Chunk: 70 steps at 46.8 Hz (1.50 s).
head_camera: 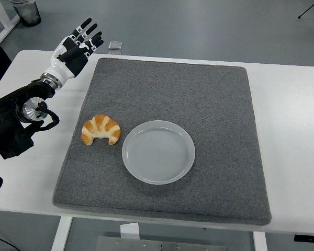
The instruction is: Place the bread on the plate
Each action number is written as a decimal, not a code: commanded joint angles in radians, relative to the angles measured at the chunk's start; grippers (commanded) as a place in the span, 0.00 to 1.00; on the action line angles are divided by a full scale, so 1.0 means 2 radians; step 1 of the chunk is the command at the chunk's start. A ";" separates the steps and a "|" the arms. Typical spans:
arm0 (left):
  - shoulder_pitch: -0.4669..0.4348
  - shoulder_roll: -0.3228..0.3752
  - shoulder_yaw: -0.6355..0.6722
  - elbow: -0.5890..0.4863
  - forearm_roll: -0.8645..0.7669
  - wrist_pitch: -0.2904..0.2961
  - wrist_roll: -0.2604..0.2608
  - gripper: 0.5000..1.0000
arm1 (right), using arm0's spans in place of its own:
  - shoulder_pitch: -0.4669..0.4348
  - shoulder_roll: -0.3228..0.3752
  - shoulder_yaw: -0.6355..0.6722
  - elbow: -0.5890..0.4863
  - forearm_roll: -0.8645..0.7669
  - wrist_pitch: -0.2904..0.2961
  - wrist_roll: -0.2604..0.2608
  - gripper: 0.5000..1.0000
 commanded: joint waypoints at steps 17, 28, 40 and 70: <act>-0.017 0.116 0.008 -0.204 0.000 0.124 0.001 0.98 | 0.000 0.000 0.000 0.000 0.000 0.001 0.000 0.90; -0.045 0.209 0.028 -0.390 0.000 0.248 0.031 0.98 | 0.000 0.000 0.000 0.000 0.001 0.001 0.000 0.90; -0.171 0.255 0.182 -0.444 0.001 0.313 0.080 0.97 | 0.000 0.000 0.000 0.009 0.000 0.000 0.000 0.90; -0.451 0.257 0.581 -0.533 0.042 0.337 0.081 0.97 | 0.000 0.000 0.000 0.017 0.000 -0.003 0.000 0.90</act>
